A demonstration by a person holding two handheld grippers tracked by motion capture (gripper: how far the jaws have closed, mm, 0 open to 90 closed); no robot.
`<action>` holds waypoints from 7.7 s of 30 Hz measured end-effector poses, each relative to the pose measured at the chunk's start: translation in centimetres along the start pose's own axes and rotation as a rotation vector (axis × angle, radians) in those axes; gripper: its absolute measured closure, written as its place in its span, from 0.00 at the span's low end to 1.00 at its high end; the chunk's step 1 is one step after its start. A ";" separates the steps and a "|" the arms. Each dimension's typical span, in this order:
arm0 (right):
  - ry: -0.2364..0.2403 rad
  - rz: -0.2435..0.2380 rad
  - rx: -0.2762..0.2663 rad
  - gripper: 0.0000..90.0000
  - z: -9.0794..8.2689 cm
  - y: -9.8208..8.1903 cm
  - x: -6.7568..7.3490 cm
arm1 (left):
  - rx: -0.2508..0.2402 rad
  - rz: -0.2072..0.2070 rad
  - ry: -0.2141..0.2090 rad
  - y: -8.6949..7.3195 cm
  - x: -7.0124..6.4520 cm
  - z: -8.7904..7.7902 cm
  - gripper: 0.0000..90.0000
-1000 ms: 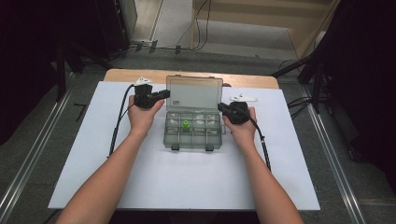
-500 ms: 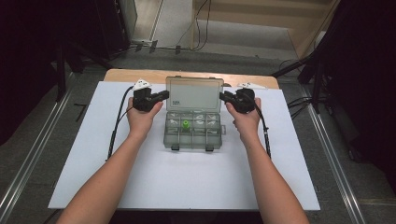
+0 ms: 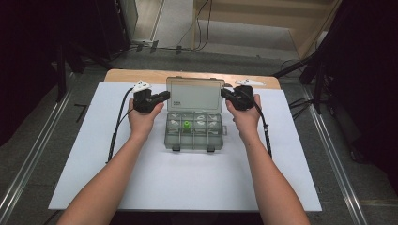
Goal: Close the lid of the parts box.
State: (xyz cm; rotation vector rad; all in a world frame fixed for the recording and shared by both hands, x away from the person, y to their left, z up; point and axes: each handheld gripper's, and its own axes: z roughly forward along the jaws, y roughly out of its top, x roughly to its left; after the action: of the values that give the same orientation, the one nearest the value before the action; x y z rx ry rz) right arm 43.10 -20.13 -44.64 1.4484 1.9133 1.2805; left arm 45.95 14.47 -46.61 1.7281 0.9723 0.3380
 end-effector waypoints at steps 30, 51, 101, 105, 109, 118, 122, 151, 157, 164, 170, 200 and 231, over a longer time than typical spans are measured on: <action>0.028 -0.143 -0.144 0.91 -2.6 -2.8 0.8 | 0.036 -0.102 -0.129 3.1 2.0 -0.6 0.99; 0.095 -0.134 -0.109 0.78 -4.6 -3.1 0.5 | 0.035 -0.058 -0.210 3.2 0.0 -1.1 0.99; 0.068 -0.060 -0.072 0.97 -7.0 -2.6 0.4 | 0.034 0.003 -0.218 1.1 -2.4 -4.0 0.99; 0.079 -0.061 -0.064 0.97 -7.3 -3.1 0.6 | 0.030 0.007 -0.220 0.5 -2.5 -4.5 0.99; 0.085 -0.066 -0.070 0.97 -7.6 -3.5 0.8 | 0.026 0.001 -0.235 0.1 -2.6 -5.0 0.99; 0.109 -0.113 -0.080 0.97 -8.2 -5.3 2.0 | 0.022 0.060 -0.250 -2.0 -4.6 -6.2 0.99; 0.121 -0.114 -0.084 0.97 -8.6 -6.4 2.5 | 0.015 0.075 -0.252 -3.1 -5.5 -6.8 0.99; 0.135 -0.162 -0.061 0.97 -8.9 -11.3 5.6 | 0.019 0.045 -0.205 -7.8 -6.7 -8.2 0.99; 0.142 -0.160 -0.060 0.97 -8.8 -11.8 5.9 | 0.024 0.041 -0.205 -8.3 -6.9 -8.2 0.99; 0.142 -0.167 -0.048 0.97 -8.6 -12.2 6.2 | 0.039 0.045 -0.196 -8.7 -6.9 -8.2 0.99; 0.143 -0.165 -0.045 0.97 -8.2 -12.7 6.1 | 0.047 0.044 -0.185 -8.8 -6.9 -8.3 0.99; 0.237 -0.123 -0.061 0.57 -8.4 -13.3 5.4 | 0.039 0.098 -0.183 -9.1 -7.6 -8.9 0.66; 0.128 -0.137 -0.102 0.00 -12.4 -14.0 4.7 | 0.007 0.140 -0.234 -9.9 -7.6 -13.9 0.00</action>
State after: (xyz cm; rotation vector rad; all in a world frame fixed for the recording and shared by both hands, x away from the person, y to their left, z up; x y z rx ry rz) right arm 24.50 -21.50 -49.56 1.1897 1.9595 1.4142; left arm 27.90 18.88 -48.33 1.8009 0.6862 0.2159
